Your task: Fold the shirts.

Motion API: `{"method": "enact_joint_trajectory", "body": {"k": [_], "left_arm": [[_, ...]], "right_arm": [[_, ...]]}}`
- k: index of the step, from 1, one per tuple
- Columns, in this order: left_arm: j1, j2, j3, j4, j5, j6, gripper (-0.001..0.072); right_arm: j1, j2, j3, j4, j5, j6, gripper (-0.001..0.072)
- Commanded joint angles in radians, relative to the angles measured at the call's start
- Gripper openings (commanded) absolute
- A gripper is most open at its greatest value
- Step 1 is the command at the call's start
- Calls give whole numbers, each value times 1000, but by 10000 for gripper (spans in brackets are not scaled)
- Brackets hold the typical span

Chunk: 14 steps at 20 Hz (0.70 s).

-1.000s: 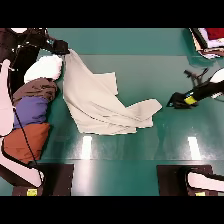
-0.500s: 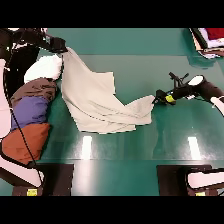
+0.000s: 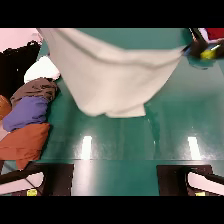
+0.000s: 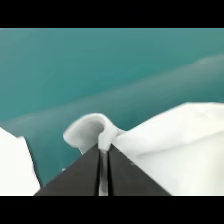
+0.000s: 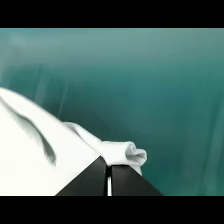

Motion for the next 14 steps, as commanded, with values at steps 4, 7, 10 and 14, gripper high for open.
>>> {"method": "enact_joint_trajectory", "body": {"k": [4, 7, 10, 14], "left_arm": [[2, 370, 0, 8, 184, 1, 26], [2, 472, 2, 2, 243, 0, 26], [2, 500, 15, -16, 238, 0, 25], [2, 449, -39, -16, 113, -39, 26]], "right_arm": [[-142, 284, 323, 2, 17, 0, 17], [-231, 351, 427, 2, 39, 0, 17], [-348, 393, 454, 3, 57, 0, 17], [-436, 426, 312, 7, 73, 2, 17]]}}
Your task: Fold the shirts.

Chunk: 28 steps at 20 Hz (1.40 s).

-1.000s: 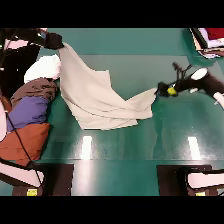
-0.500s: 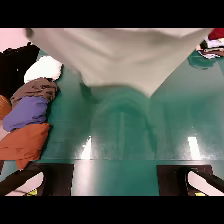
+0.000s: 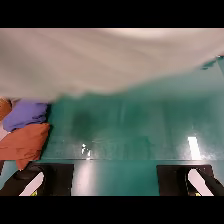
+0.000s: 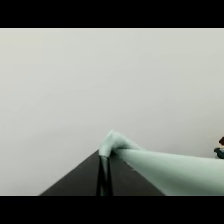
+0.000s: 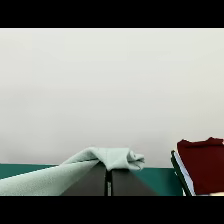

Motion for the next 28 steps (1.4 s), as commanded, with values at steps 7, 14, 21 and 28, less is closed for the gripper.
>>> {"method": "enact_joint_trajectory", "body": {"k": [7, 14, 21, 28], "left_arm": [[0, -265, -390, -42, -210, -67, 26], [0, -649, -623, -60, -3, -18, 26], [11, -754, -579, -79, 160, -14, 571], [164, -616, -555, -78, -240, -14, 543]], "right_arm": [[179, -265, -285, -113, 203, 27, 17], [381, -710, -315, -282, -4, 70, 17], [372, -929, -24, -216, 92, 84, 430], [267, -741, -194, -201, 307, 8, 429]]}}
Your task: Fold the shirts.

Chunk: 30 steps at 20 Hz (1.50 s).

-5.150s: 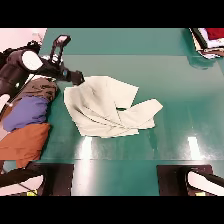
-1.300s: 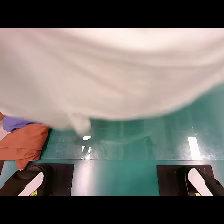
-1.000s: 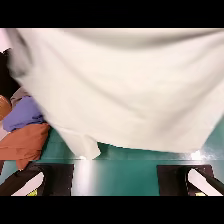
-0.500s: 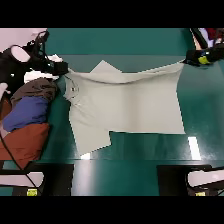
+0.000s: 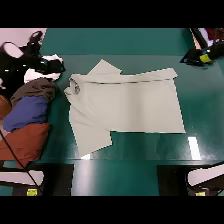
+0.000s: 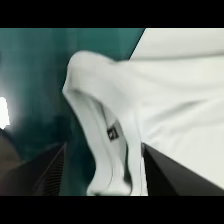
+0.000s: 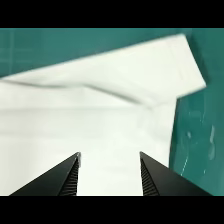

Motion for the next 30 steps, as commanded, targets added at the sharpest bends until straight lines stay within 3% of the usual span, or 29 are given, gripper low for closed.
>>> {"method": "enact_joint_trajectory", "body": {"k": [1, 9, 16, 22, 23, 24, 25, 28, 29, 30], "left_arm": [[74, 107, -84, 0, -120, 2, 543], [98, 360, -563, -14, -137, 2, 543], [84, 350, -804, -198, 46, 58, 543], [-76, 230, -811, -232, 108, 58, 542], [-86, 229, -808, -232, 105, 54, 494], [-85, 231, -800, -232, 95, 55, 223], [-80, 237, -788, -230, 85, 56, 31], [-75, 261, -715, -228, 24, 63, 26], [-75, 272, -689, -229, 8, 63, 26], [-75, 284, -670, -228, 1, 63, 26]], "right_arm": [[-60, 124, -151, 8, 65, -26, 430], [-189, 436, -560, 37, 68, -35, 430], [-230, 547, -780, 140, 42, -58, 430], [-231, 555, -841, 126, 46, -58, 430], [-231, 558, -848, 106, 51, -58, 430], [-231, 562, -855, 73, 60, -57, 430], [-232, 569, -870, 30, 67, -57, 430], [-298, 600, -961, -11, 69, -57, 430], [-337, 605, -998, -11, 69, -58, 453], [-382, 603, -1036, -11, 72, -59, 531]]}}
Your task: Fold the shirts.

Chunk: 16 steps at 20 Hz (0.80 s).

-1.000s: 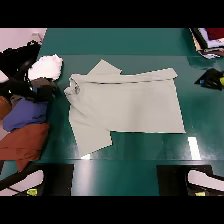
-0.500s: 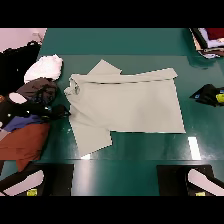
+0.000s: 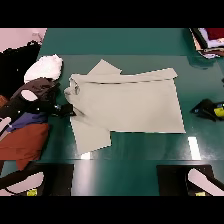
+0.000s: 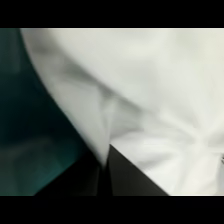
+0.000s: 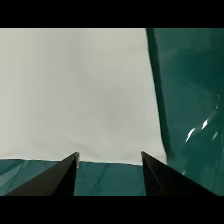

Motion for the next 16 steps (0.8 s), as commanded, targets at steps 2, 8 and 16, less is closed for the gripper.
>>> {"method": "enact_joint_trajectory", "body": {"k": [2, 8, 16], "left_arm": [[-3, 33, 79, -6, -43, 3, 26], [-3, 35, 84, -14, -42, 2, 26], [-2, 52, 85, -8, -67, 14, 25]], "right_arm": [[-157, -7, -161, -13, 8, -16, 562], [-159, -117, -277, 72, -100, -65, 491], [28, -162, -274, 92, -181, -78, 18]]}}
